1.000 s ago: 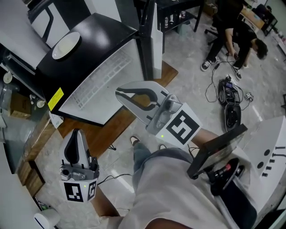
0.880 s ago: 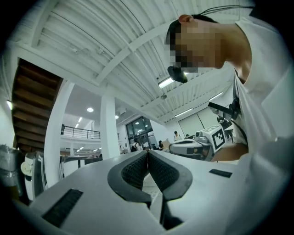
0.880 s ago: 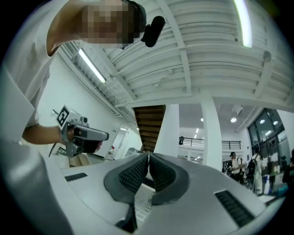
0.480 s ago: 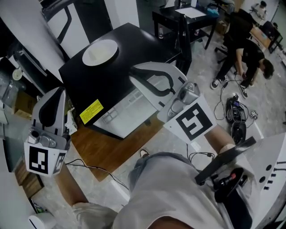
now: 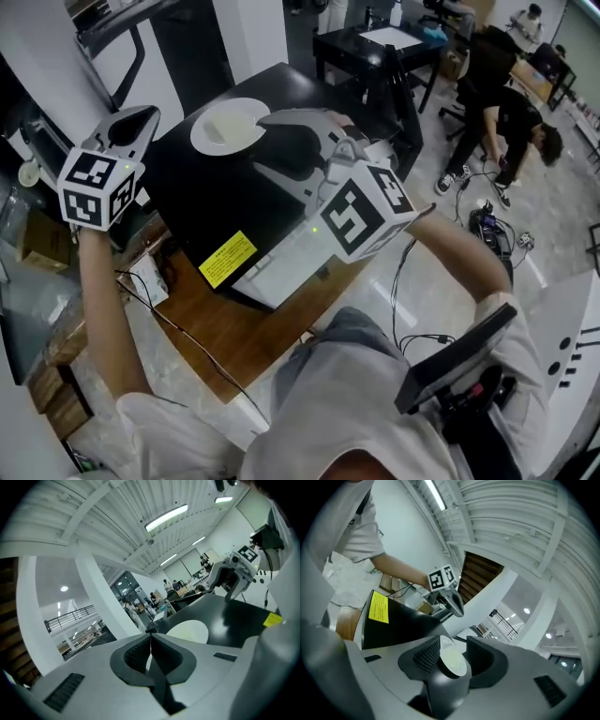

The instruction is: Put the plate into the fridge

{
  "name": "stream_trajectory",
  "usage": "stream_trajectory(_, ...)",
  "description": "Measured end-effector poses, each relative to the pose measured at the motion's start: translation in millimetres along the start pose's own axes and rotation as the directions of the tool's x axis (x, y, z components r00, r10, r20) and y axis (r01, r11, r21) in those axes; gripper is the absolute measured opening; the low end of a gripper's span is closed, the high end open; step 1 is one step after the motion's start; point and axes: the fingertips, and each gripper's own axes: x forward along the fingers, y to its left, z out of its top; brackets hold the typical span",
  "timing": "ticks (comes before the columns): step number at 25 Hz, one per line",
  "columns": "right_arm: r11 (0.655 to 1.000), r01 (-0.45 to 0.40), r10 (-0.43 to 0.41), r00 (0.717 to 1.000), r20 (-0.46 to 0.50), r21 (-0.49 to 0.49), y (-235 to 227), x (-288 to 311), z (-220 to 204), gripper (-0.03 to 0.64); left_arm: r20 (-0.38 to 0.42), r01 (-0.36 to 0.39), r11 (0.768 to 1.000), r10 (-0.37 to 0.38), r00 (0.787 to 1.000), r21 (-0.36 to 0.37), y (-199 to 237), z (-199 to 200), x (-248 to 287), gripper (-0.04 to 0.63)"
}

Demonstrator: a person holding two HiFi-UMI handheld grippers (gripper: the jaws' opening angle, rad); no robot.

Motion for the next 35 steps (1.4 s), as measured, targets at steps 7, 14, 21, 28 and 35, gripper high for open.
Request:
stream_trajectory(7,0.985,-0.118,0.095,0.981,-0.169,-0.127,-12.0,47.3,-36.4,0.163,-0.232,0.18,0.983,-0.171,0.958,0.021,7.9,-39.3,94.5,0.018)
stream_trajectory(14,0.913,-0.257,0.167,0.943,-0.286,-0.315,-2.8,83.5,-73.2,0.163,-0.335,0.263,0.965,-0.254,0.907,-0.02,18.0,-67.9,149.8,0.018)
stream_trajectory(21,0.823,-0.417,0.282,0.89,-0.359,-0.386,7.7,91.6,-84.6,0.161,-0.383,0.367,0.93,-0.33,0.862,0.024,5.2,-81.0,175.8,0.018)
stream_trajectory(28,0.779,-0.402,0.231,0.897,-0.375,-0.481,5.9,107.7,-84.0,0.162,-0.454,0.404,0.912,-0.33,0.828,0.074,-1.9,-92.3,176.7,0.018)
stream_trajectory(35,0.733,-0.295,0.081,0.933,-0.352,-0.614,-0.6,111.3,-77.2,0.161,-0.437,0.367,0.925,-0.291,0.851,0.099,-1.1,-93.1,176.2,0.018)
